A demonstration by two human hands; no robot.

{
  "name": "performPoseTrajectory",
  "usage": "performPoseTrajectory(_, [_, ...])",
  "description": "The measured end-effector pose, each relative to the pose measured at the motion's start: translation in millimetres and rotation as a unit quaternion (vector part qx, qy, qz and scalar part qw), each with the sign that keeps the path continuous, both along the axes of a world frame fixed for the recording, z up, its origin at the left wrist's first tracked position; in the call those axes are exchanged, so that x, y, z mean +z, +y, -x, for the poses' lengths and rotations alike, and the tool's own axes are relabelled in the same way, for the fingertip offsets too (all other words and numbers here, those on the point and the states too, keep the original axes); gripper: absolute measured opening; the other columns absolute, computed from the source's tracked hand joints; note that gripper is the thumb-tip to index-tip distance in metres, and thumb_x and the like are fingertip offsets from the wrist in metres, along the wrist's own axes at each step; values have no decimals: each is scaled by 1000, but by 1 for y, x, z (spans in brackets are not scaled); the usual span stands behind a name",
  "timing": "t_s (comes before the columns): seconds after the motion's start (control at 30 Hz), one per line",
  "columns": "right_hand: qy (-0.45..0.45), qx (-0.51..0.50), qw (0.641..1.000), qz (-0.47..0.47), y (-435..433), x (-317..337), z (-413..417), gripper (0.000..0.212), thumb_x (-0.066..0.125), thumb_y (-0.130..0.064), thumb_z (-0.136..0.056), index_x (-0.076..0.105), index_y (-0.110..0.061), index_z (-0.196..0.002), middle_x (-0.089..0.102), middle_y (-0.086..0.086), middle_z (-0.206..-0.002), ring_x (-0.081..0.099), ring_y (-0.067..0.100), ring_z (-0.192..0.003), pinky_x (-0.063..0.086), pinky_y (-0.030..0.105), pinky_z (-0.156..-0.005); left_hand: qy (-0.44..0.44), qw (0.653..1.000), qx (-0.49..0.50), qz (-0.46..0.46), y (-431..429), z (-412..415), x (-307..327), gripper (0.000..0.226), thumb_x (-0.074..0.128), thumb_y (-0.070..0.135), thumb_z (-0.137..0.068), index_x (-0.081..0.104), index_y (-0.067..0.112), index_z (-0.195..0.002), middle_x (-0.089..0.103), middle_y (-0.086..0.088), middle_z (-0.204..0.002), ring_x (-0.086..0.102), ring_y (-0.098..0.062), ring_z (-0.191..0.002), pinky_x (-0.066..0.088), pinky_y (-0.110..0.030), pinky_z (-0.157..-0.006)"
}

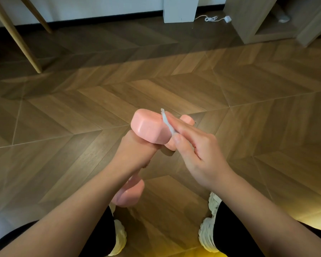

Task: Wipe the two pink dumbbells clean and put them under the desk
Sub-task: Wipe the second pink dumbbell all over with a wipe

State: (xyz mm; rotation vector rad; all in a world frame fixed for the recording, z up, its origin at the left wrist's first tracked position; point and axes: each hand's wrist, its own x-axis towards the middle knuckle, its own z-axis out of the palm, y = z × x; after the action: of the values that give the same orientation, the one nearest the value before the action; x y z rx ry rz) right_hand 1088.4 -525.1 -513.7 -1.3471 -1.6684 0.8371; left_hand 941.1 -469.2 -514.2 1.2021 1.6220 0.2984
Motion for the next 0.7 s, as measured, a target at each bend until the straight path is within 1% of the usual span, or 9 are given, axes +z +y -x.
performPoseTrajectory(0.1, [44,-9,998,37,2,2,-1,45,36,-34,-101,60,-14,-133,59,-17,-131,49,-5,-126,36,15,-105,-3,1000,13,-21,-4,-4,0,38,60,27,-83,46,22,-47,41,10,-28,38,-10,-43,32,-22,-45])
performPoseTrajectory(0.17, [64,-25,996,64,3,3,0,29,35,-35,-101,64,-35,-102,60,-36,-101,54,-13,-103,37,9,-91,-20,1000,16,-1,-11,0,-2,44,60,30,-82,48,19,-42,46,5,-37,37,-14,-54,30,-26,-51])
performPoseTrajectory(0.27, [67,-36,994,84,5,5,4,28,34,-34,-101,45,-48,-79,52,-40,-74,51,-13,-79,37,5,-77,1,999,-37,-31,-13,3,-4,28,60,30,-86,61,3,-82,63,-14,-81,60,-31,-77,52,-47,-67])
performPoseTrajectory(0.33, [63,-34,994,86,5,3,5,30,35,-36,-101,46,-50,-76,51,-39,-73,51,-12,-77,37,6,-75,48,990,-107,-79,-12,9,-5,25,62,35,-83,67,14,-98,70,-9,-96,66,-32,-94,57,-51,-80])
performPoseTrajectory(0.4, [58,-19,995,81,5,3,6,30,35,-37,-100,50,-51,-79,53,-39,-76,52,-11,-79,37,6,-75,88,980,-152,-89,-10,11,-10,21,61,37,-82,66,20,-93,70,-5,-91,67,-31,-89,58,-50,-75])
performPoseTrajectory(0.47, [65,3,995,70,2,3,5,27,35,-37,-100,62,-42,-101,63,-35,-100,58,-9,-98,41,9,-86,125,968,-195,-102,-9,11,-12,19,54,37,-80,63,22,-88,68,-3,-84,66,-29,-81,58,-45,-72])
performPoseTrajectory(0.53, [67,28,996,57,0,2,5,44,36,-36,-101,59,-15,-133,58,-8,-139,49,4,-132,38,20,-108,168,950,-241,-110,-5,12,-16,20,47,40,-76,59,25,-82,66,0,-77,64,-21,-72,55,-36,-63])
performPoseTrajectory(0.57, [62,36,996,46,-1,2,5,48,37,-33,-101,54,-9,-138,52,0,-146,42,7,-139,34,26,-114,184,946,-244,-105,-1,11,-18,20,46,42,-75,57,25,-79,66,2,-75,62,-18,-68,51,-31,-59])
performPoseTrajectory(0.7, [58,47,997,23,-2,0,7,46,39,-27,-101,52,-4,-139,47,5,-149,39,10,-142,35,38,-116,137,972,-182,-56,6,12,-24,30,55,46,-65,65,24,-82,67,2,-76,66,-21,-74,54,-31,-62])
